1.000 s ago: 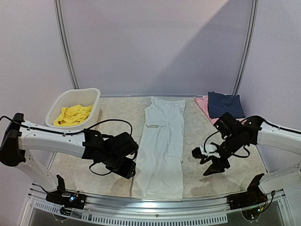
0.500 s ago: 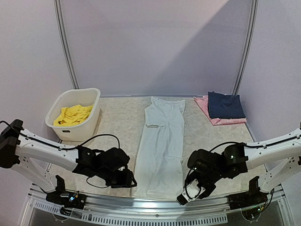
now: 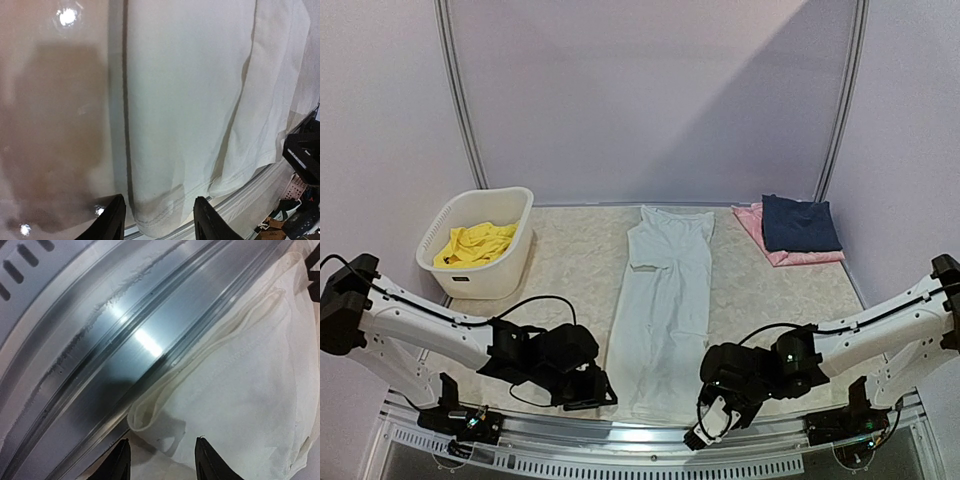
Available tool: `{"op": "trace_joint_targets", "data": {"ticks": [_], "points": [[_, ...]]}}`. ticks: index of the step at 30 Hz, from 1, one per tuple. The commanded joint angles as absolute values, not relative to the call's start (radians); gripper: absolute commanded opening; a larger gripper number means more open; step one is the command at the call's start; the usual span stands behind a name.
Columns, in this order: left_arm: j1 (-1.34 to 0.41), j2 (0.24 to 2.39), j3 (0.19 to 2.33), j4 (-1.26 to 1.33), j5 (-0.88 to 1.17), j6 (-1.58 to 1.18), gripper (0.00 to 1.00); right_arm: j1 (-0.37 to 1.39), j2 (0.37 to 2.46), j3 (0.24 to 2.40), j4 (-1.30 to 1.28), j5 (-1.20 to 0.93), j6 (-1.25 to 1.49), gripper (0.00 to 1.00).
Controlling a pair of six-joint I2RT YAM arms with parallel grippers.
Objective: Fold and stack the mixed laundry pile
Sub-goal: Pick up the rectangle-folded T-shirt from the center of the board.
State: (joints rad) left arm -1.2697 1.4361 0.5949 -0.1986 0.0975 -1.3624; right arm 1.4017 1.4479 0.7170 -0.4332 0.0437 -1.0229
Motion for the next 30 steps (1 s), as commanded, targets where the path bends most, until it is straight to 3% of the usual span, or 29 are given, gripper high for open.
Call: {"op": "trace_joint_targets", "data": {"ticks": [1,6,13,19,30], "points": [[-1.285,1.477,0.577,-0.183,0.129,-1.377,0.47,1.435,1.489,0.690,-0.407,0.059,-1.067,0.44],[-1.288,1.487,0.571,-0.183,0.135,-1.384,0.39,1.463,1.520,0.693,-0.367,0.086,-1.048,0.40],[-1.293,1.509,0.574,-0.179,0.171,-1.388,0.28,1.477,1.540,0.706,-0.387,0.117,-1.014,0.23],[-1.291,1.476,0.601,-0.199,0.135,-1.360,0.01,1.477,1.476,0.703,-0.428,0.152,-0.980,0.00],[-1.244,1.499,0.822,-0.341,0.107,-1.184,0.00,1.408,1.266,0.683,-0.520,0.179,-0.933,0.00]]}}
